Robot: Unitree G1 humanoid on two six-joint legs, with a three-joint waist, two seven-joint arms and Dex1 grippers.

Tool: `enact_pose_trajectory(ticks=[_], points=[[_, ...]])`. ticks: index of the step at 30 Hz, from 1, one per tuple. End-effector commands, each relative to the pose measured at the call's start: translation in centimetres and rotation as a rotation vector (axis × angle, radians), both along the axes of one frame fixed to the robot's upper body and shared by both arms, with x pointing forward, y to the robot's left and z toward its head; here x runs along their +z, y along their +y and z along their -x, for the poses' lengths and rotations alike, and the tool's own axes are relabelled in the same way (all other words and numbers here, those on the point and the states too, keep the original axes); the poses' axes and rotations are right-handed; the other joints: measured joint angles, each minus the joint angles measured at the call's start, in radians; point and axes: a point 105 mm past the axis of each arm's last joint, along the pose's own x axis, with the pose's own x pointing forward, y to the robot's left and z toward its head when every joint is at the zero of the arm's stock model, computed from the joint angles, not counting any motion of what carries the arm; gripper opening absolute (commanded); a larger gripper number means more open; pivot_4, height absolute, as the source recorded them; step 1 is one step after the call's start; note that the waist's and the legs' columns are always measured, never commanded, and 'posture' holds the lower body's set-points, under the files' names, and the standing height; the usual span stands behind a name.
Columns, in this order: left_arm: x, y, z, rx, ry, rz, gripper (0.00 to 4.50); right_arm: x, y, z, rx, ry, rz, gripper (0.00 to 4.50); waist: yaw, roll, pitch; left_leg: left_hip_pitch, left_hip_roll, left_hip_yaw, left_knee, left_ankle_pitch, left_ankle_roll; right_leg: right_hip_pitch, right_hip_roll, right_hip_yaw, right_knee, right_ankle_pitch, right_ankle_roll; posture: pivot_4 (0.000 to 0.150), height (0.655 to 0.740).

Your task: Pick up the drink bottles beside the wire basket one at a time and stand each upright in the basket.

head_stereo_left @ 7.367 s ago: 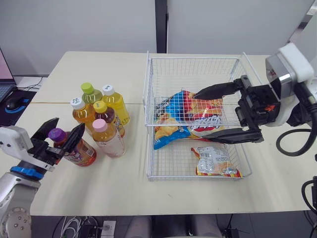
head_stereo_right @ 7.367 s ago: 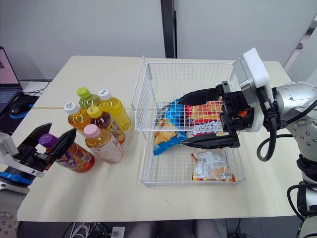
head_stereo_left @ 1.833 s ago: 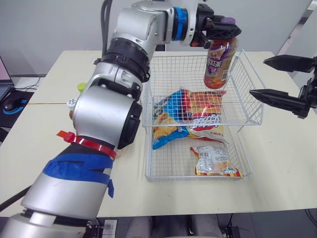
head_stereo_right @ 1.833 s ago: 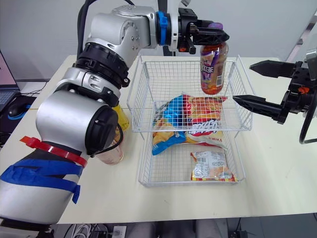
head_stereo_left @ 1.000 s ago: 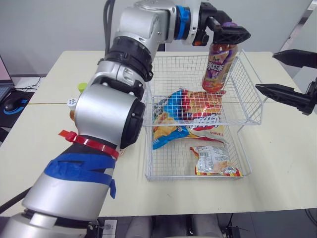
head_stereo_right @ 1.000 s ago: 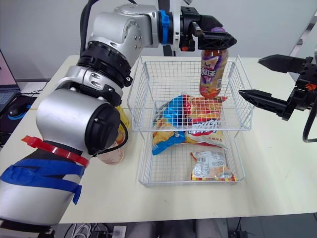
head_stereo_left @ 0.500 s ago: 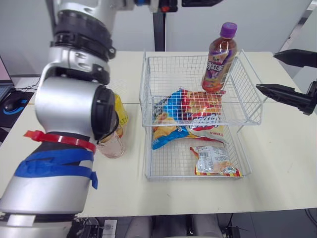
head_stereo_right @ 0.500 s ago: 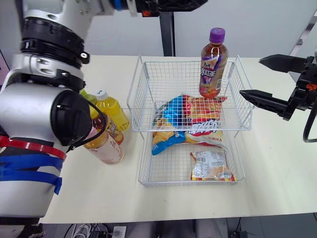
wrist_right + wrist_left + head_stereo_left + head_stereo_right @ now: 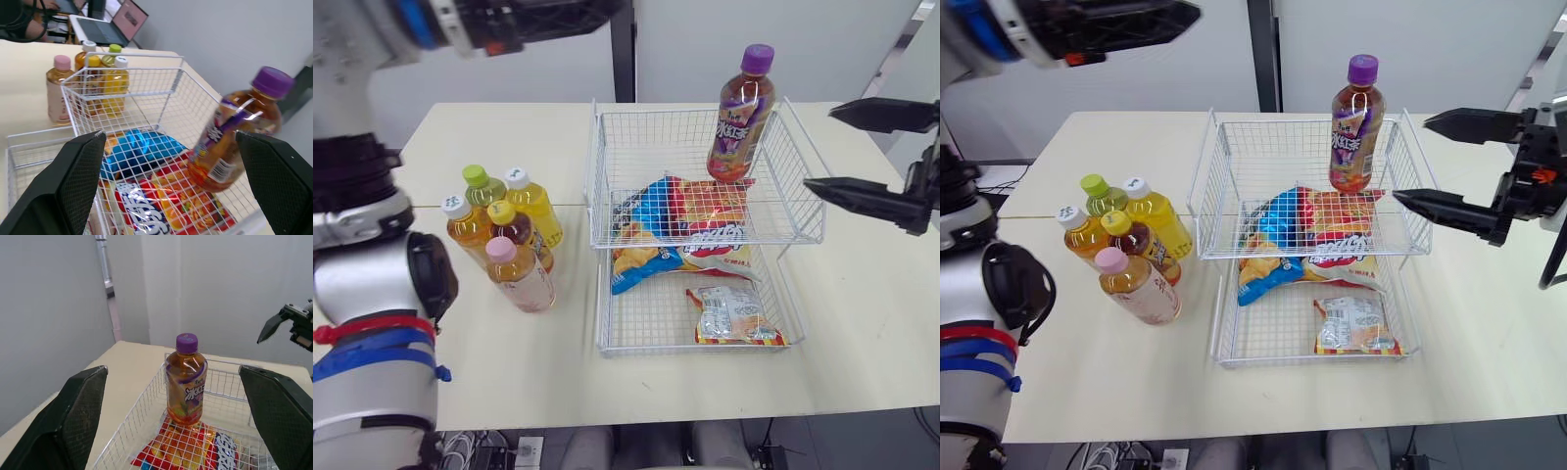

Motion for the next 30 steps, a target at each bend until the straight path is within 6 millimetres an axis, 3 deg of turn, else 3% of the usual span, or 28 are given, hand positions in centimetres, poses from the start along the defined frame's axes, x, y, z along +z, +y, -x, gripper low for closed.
enact_pose_trajectory(ticks=[1, 9, 13, 20, 25, 30], points=[[0.1, 3.4, 1.5, 0.168, -0.071, 0.023, 4.46, 0.5, 1.5, 0.1, 0.096, -0.011, -0.004, 4.50, 0.000, 0.000, 0.000, 0.000, 0.000, 0.000, 0.001, 0.000, 0.000, 0.001, 0.000, 0.000, 0.000, 0.000, 0.000, 0.150, 0.7400], [-4.0, 12.1, 4.6, 0.513, -0.020, 0.010, 4.46, -0.8, 5.4, 0.1, 0.307, 0.070, -0.031, 4.50, 0.002, 0.000, 0.000, 0.001, 0.001, -0.001, 0.003, 0.000, 0.000, 0.002, 0.000, -0.001, 0.001, 0.000, 0.000, 0.150, 0.7400], [-5.5, 14.8, 6.0, 0.605, 0.012, 0.045, 4.46, -1.0, 6.3, -0.4, 0.333, 0.062, -0.027, 4.50, 0.012, 0.000, 0.000, 0.001, 0.001, -0.002, 0.003, 0.000, 0.000, 0.002, 0.000, -0.002, 0.000, 0.000, 0.000, 0.150, 0.7400], [-12.0, 19.4, 8.8, 0.759, 0.158, 0.061, 4.46, -1.4, 7.9, -1.1, 0.362, 0.041, -0.004, 4.50, 0.015, 0.000, 0.000, 0.002, 0.002, -0.001, 0.003, 0.000, 0.000, 0.003, -0.003, -0.002, -0.001, 0.000, -0.001, 0.150, 0.7400], [-16.0, 19.1, 9.1, 0.744, 0.242, 0.080, 4.46, -1.5, 8.6, -2.1, 0.298, 0.076, 0.034, 4.50, 0.012, 0.003, -0.003, 0.010, 0.001, 0.002, -0.007, 0.000, 0.000, 0.006, -0.009, -0.002, -0.003, 0.001, -0.003, 0.150, 0.7400], [-17.4, 18.0, 7.8, 0.734, 0.261, 0.092, 4.46, -1.7, 9.2, -1.8, 0.318, 0.145, 0.042, 4.50, 0.017, 0.002, -0.003, 0.010, 0.002, 0.000, -0.007, 0.000, 0.000, 0.007, -0.009, -0.002, -0.005, 0.001, -0.004, 0.150, 0.7400]])
